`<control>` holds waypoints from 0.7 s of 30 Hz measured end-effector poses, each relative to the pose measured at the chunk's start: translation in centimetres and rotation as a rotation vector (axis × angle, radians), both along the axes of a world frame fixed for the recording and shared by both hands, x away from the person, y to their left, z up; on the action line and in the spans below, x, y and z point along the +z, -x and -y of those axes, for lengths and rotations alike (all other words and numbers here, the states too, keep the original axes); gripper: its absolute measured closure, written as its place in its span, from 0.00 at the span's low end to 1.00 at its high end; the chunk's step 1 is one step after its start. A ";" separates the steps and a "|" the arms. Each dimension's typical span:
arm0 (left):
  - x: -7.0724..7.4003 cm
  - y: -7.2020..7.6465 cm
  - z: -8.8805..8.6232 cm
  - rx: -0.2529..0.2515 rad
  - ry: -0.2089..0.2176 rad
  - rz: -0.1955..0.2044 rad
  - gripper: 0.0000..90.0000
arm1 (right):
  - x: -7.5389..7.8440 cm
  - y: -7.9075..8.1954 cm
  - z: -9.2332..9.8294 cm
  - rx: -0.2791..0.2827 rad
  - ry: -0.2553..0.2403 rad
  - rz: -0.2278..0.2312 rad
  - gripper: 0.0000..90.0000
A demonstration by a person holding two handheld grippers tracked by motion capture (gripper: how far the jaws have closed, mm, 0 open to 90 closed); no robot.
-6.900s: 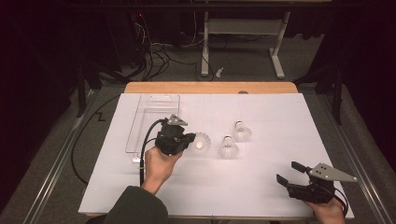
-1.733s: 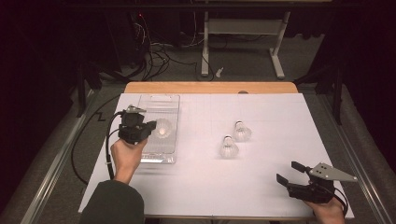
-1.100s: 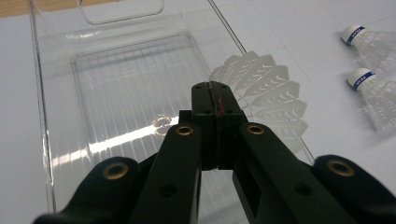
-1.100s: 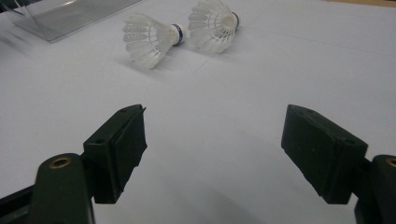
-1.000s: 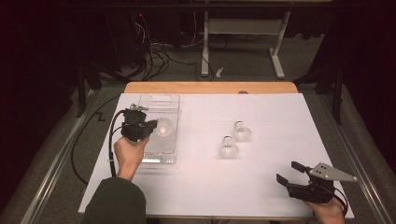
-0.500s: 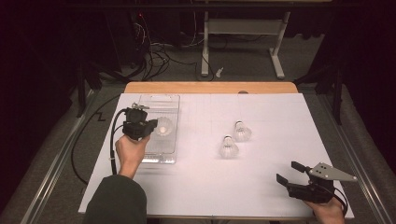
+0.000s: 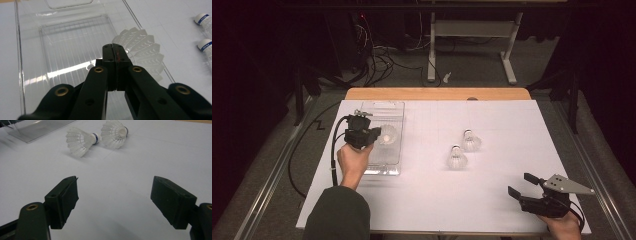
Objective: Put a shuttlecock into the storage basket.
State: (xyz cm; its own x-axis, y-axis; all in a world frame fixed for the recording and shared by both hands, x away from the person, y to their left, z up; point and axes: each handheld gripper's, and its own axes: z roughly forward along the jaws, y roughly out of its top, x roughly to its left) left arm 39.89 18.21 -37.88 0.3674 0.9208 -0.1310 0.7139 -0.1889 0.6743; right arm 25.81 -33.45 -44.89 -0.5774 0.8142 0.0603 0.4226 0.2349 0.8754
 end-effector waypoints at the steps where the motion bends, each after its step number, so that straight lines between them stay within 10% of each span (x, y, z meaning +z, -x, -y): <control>1: 0.0 0.0 0.0 0.000 -0.001 -0.001 1.00 | 0.0 0.0 0.0 0.000 0.000 0.000 0.25; 21: -0.5 -0.4 0.4 -0.008 -0.017 -0.011 0.97 | 0.0 0.0 0.0 0.001 0.000 0.000 0.25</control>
